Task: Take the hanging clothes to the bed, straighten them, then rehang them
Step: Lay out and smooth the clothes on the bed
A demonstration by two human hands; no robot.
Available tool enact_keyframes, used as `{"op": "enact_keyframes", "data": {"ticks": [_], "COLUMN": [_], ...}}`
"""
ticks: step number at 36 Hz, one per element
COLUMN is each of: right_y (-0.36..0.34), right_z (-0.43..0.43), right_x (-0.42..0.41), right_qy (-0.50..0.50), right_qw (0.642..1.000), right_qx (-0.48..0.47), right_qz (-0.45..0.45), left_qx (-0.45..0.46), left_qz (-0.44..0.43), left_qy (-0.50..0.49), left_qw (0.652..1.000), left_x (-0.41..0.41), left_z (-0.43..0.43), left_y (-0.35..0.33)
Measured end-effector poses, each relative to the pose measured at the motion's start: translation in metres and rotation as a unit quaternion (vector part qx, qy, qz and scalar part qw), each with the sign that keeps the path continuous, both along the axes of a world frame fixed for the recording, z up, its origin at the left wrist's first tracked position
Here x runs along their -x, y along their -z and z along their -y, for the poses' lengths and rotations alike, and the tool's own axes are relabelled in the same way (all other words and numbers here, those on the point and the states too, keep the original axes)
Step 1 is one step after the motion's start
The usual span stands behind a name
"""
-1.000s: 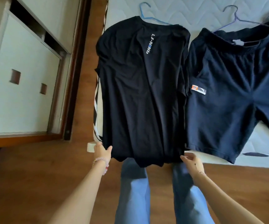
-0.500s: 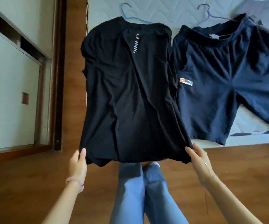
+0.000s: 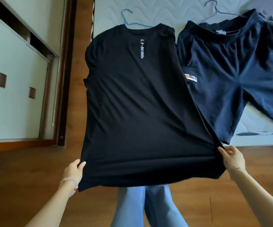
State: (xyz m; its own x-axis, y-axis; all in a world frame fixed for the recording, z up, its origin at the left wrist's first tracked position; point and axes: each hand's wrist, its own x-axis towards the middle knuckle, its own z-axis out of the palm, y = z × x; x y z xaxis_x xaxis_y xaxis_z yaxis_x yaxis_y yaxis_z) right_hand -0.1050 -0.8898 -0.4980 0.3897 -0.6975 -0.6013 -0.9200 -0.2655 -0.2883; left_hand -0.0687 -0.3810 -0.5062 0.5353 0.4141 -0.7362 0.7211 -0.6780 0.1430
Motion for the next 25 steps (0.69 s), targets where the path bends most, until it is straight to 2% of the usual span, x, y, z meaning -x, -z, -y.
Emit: {"op": "enact_keyframes", "data": {"ticks": [6,10,15,19,22,25], "right_y": [0.020,0.016,0.001,-0.006,-0.005,0.000], "right_z": [-0.007,-0.020,-0.040,-0.066,-0.092,-0.119], "right_x": [-0.001,-0.009,-0.047,-0.095,-0.136,-0.177], "right_qy": [-0.097,-0.117,-0.116,-0.133,-0.139,-0.143], "right_qw": [0.989,0.982,0.989,0.989,0.988,0.987], "right_qx": [-0.043,-0.035,-0.022,-0.039,-0.061,-0.078], "right_qz": [-0.104,-0.145,-0.092,-0.041,-0.017,0.000], "left_qx": [-0.102,-0.128,-0.043,0.037,0.110,0.194], "left_qz": [-0.036,-0.067,0.010,0.094,0.117,0.119], "left_qy": [0.014,0.079,0.063,0.012,-0.077,-0.170], "left_qw": [0.994,0.986,0.997,0.995,0.984,0.959], "left_x": [0.001,-0.019,-0.080,-0.143,-0.196,-0.249], "left_z": [0.005,-0.008,-0.003,-0.004,-0.004,-0.003], "left_y": [0.009,0.014,0.008,0.012,0.018,0.027]}}
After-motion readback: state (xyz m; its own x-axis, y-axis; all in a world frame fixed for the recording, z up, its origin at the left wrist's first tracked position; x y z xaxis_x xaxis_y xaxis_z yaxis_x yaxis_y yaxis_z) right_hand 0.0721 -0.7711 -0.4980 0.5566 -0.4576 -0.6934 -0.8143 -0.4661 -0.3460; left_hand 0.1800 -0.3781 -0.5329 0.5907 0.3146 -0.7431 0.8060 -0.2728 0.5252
